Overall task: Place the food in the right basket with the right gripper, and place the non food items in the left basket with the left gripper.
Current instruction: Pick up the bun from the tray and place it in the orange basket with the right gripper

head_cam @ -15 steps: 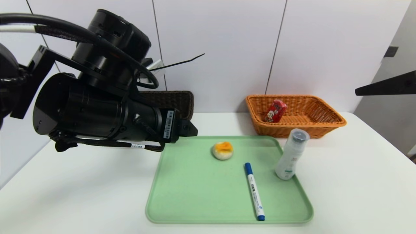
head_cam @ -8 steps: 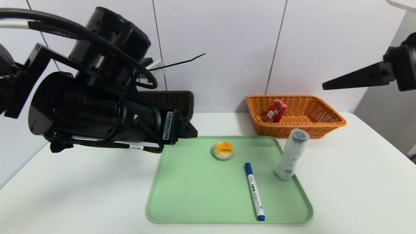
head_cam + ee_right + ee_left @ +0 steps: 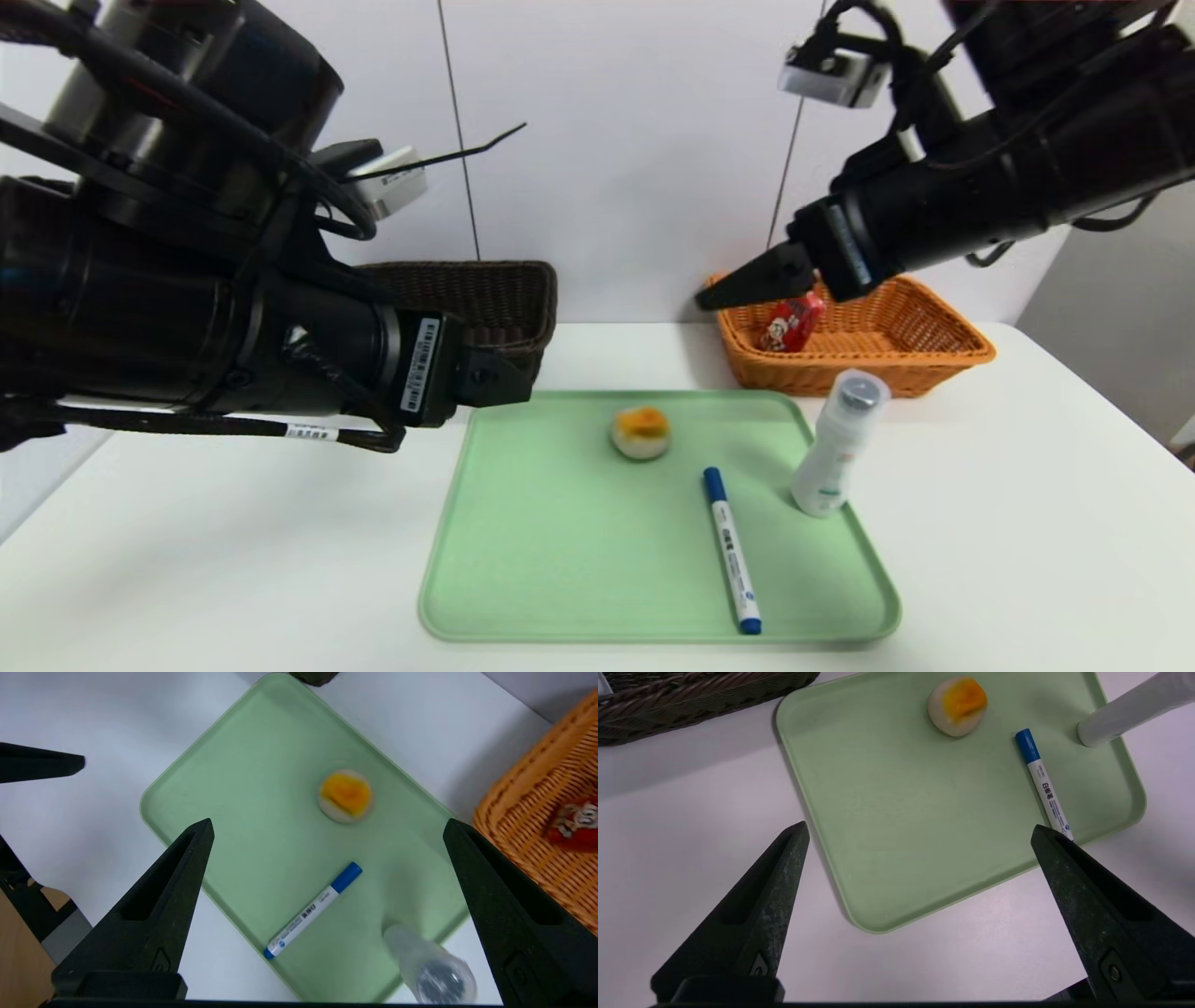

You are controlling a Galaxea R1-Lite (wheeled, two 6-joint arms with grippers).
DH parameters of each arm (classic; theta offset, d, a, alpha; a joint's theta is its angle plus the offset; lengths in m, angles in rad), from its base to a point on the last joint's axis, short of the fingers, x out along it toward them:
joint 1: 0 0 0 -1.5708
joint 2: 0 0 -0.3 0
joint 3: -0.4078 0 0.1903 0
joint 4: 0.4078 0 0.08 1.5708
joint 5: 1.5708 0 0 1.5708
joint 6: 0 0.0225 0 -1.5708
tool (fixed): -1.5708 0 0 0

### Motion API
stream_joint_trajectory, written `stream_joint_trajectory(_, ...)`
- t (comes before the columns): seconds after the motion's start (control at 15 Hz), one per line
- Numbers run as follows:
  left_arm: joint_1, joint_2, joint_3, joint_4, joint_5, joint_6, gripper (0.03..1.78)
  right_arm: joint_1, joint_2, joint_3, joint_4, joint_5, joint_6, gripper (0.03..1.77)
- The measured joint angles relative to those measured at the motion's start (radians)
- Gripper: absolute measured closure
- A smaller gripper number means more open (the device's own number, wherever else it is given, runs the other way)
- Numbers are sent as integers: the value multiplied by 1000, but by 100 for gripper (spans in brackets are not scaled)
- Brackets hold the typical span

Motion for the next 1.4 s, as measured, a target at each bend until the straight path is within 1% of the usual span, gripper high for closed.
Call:
stream_joint_trajectory(0.13, 0, -18, 1, 14, 1, 1, 12, 46, 61, -6, -4, -27, 0, 10)
stream_joint_trajectory(0.27, 0, -33, 1, 15, 3, 1, 12, 80, 119, -8, -5, -39, 0, 10)
stream_joint_trajectory(0.4, 0, -43, 1, 16, 2, 1, 12, 101, 173, -8, -6, -73, -15, 10)
stream_joint_trajectory(0.53, 0, -49, 3, 16, 1, 0, 12, 119, 215, -8, -7, -120, -41, 10)
stream_joint_trajectory(0.73, 0, -55, 6, 16, 1, -1, 12, 129, 257, -9, -6, -138, -64, 10)
stream_joint_trajectory(0.87, 0, -57, 9, 15, 0, -2, 12, 131, 287, -9, -6, -175, -73, 10)
stream_joint_trajectory(0.93, 0, -57, 9, 15, 0, -3, 12, 134, 302, -8, -7, -185, -73, 10)
stream_joint_trajectory(1.27, 0, -62, 12, 14, 0, -6, 12, 134, 368, -9, -66, -192, -70, 10)
stream_joint_trajectory(1.4, 0, -63, 14, 14, 0, -6, 12, 132, 387, -9, -72, -207, -69, 10)
